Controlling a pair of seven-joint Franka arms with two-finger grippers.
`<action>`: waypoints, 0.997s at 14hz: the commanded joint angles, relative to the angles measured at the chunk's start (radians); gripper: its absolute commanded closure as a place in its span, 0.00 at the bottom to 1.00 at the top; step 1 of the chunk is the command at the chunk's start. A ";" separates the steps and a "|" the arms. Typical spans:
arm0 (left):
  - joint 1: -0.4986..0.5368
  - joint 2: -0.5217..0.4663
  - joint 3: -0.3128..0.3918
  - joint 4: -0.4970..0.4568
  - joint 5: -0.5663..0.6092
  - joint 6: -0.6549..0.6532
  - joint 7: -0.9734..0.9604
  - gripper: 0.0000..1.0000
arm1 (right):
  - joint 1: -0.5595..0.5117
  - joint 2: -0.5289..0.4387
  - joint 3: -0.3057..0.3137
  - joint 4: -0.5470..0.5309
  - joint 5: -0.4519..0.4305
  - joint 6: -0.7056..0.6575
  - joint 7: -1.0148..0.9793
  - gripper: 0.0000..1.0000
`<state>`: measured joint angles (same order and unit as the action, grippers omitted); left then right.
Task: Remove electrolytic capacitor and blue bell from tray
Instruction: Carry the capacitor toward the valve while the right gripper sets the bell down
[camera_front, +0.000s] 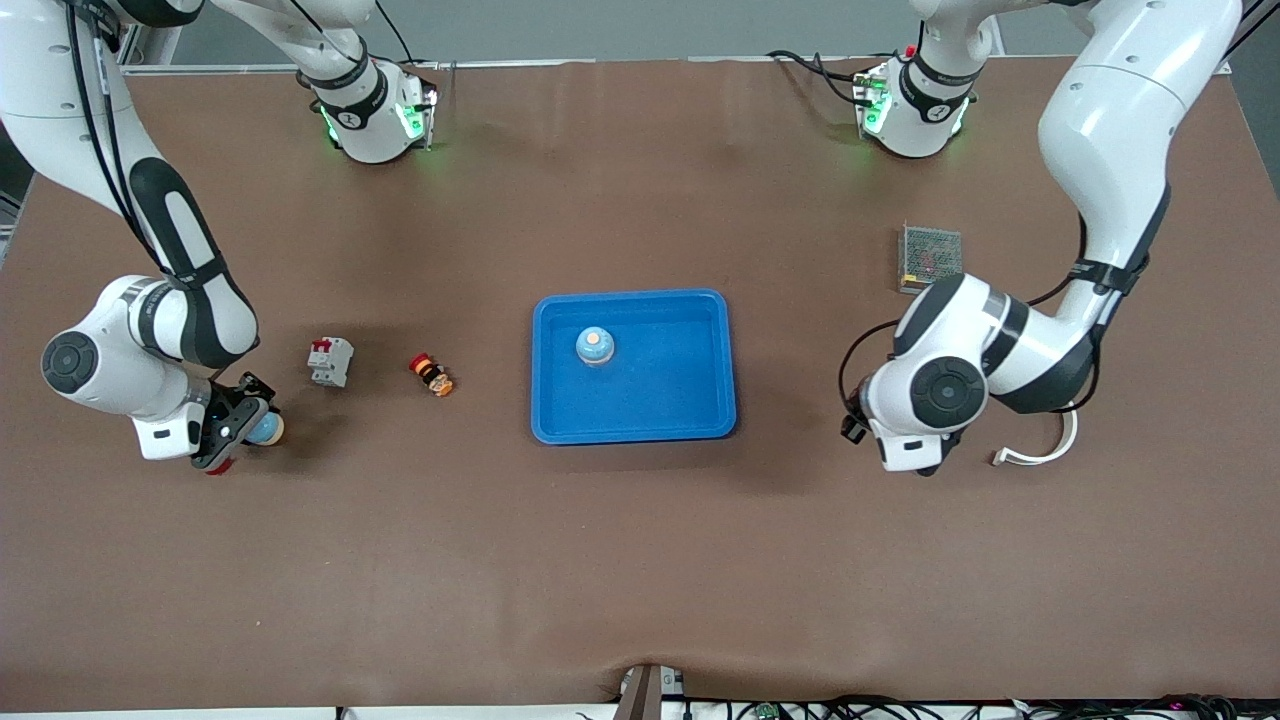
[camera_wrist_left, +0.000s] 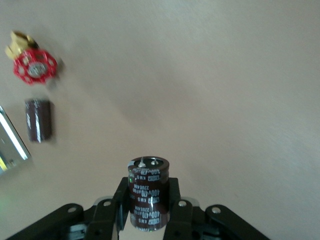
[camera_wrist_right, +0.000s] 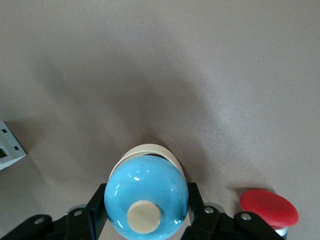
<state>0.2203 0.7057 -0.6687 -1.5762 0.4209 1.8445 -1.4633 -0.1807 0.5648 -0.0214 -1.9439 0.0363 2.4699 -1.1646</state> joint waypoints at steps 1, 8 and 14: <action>0.083 -0.051 -0.015 -0.086 0.051 -0.002 0.095 1.00 | -0.028 -0.002 0.024 -0.006 0.004 0.017 -0.021 0.56; 0.264 -0.049 -0.015 -0.166 0.136 0.013 0.383 1.00 | -0.029 0.009 0.024 -0.004 0.022 0.018 -0.018 0.20; 0.359 -0.038 -0.015 -0.240 0.208 0.096 0.463 1.00 | -0.023 -0.003 0.026 0.022 0.054 -0.031 -0.003 0.00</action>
<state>0.5427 0.6971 -0.6713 -1.7538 0.5823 1.8981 -1.0149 -0.1812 0.5770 -0.0202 -1.9402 0.0625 2.4768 -1.1646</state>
